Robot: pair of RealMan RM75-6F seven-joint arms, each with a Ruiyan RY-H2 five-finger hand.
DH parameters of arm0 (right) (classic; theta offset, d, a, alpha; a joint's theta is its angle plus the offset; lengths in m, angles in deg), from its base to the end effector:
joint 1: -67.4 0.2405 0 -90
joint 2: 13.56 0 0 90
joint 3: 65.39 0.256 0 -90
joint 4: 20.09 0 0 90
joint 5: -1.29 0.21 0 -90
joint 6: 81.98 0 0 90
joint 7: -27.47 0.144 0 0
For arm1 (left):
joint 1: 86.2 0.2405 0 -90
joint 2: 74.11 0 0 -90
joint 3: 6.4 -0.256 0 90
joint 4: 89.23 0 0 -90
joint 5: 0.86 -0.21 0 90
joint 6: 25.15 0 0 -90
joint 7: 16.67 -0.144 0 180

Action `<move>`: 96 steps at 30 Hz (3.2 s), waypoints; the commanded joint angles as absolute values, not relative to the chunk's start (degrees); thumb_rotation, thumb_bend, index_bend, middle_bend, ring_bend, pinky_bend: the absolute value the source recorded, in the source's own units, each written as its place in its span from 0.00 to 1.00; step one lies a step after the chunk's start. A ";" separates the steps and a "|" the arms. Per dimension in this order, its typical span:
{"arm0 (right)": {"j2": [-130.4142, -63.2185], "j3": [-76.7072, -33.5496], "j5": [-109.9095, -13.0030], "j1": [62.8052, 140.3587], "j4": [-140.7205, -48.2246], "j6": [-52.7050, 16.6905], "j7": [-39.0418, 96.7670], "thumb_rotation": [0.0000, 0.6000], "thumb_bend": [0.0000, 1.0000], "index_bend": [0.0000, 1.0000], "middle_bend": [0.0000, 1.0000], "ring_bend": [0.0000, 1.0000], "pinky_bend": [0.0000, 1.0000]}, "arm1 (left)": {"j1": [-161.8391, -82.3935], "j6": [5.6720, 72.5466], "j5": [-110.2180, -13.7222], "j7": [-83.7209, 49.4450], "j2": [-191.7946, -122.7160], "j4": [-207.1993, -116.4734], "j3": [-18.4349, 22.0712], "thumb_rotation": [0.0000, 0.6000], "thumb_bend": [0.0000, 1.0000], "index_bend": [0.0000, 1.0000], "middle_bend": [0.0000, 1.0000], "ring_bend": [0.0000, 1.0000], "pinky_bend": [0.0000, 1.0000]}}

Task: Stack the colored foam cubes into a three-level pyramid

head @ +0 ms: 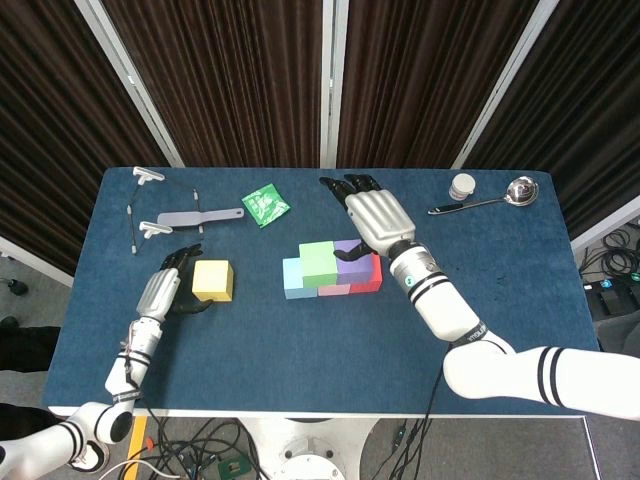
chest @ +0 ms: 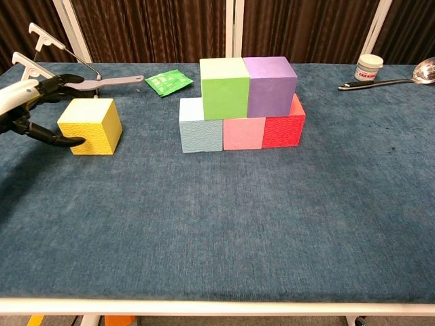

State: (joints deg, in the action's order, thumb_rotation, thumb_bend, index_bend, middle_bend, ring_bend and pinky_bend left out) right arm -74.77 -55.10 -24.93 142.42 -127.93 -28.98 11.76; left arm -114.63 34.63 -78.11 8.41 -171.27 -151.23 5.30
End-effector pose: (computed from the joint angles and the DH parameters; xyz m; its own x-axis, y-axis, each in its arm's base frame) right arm 0.0055 -0.3899 0.1045 0.3151 -0.3002 0.9003 -0.9098 -0.3656 0.1965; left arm -0.2581 0.3294 -0.0163 -0.1096 0.2353 0.9657 0.9896 -0.0655 0.1283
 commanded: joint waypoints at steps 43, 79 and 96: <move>-57.99 -48.31 -42.96 112.82 -137.08 -19.09 28.50 1.00 0.09 0.00 0.13 0.00 0.00 | -139.08 34.95 -43.60 -29.36 -165.74 -186.67 25.51 1.00 0.30 0.13 0.55 0.11 0.00; -59.91 -46.27 -48.11 107.23 -134.19 -24.10 30.68 1.00 0.09 0.00 0.12 0.00 0.00 | -140.06 43.66 -40.98 -31.14 -174.46 -183.34 20.90 1.00 0.30 0.12 0.52 0.11 0.00; -60.60 -45.47 -47.92 106.74 -133.43 -24.94 30.25 1.00 0.09 0.00 0.12 0.00 0.00 | -138.54 40.97 -43.83 -28.60 -172.67 -184.82 20.45 1.00 0.22 0.06 0.21 0.03 0.00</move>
State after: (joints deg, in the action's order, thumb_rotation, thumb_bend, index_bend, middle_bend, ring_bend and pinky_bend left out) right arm -60.60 -45.47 -47.93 106.75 -133.42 -24.94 30.25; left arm -138.72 41.07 -43.61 -28.75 -172.91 -184.50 20.56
